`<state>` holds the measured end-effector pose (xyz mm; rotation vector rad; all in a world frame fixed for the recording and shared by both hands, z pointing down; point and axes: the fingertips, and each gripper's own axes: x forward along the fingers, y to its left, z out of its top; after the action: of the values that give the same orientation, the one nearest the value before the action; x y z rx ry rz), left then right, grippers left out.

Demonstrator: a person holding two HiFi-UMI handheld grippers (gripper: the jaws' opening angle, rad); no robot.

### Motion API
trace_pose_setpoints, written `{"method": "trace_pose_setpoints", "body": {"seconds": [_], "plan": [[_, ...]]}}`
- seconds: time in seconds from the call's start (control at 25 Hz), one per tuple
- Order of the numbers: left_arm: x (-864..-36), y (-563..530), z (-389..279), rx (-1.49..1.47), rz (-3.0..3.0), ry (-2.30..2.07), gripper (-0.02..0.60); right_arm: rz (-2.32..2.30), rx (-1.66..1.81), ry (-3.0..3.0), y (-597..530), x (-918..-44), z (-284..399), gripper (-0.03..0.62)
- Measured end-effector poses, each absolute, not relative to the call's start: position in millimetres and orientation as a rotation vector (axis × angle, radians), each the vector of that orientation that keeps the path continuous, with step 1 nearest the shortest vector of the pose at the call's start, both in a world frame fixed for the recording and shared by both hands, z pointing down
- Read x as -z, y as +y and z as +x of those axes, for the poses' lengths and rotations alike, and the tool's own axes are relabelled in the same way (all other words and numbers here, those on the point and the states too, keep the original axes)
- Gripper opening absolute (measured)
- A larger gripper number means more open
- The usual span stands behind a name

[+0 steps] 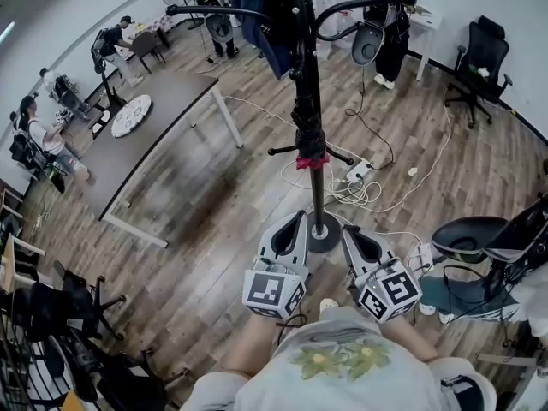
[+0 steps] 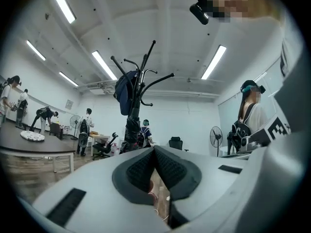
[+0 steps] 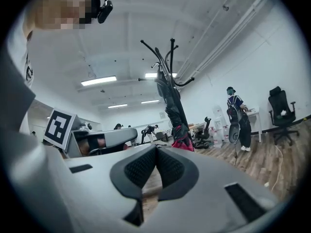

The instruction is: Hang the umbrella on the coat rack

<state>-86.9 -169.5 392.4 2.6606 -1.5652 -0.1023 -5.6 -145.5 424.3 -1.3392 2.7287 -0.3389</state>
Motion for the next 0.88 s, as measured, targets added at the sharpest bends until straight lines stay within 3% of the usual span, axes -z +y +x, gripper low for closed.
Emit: {"method": "trace_pose_setpoints", "body": {"seconds": [0.88], "plan": [[-407.9, -123.5, -95.2, 0.075, 2.56, -1.497, 0.002, -1.397, 0.376, 2.709, -103.9, -423.4, -5.5, 0.003]]}}
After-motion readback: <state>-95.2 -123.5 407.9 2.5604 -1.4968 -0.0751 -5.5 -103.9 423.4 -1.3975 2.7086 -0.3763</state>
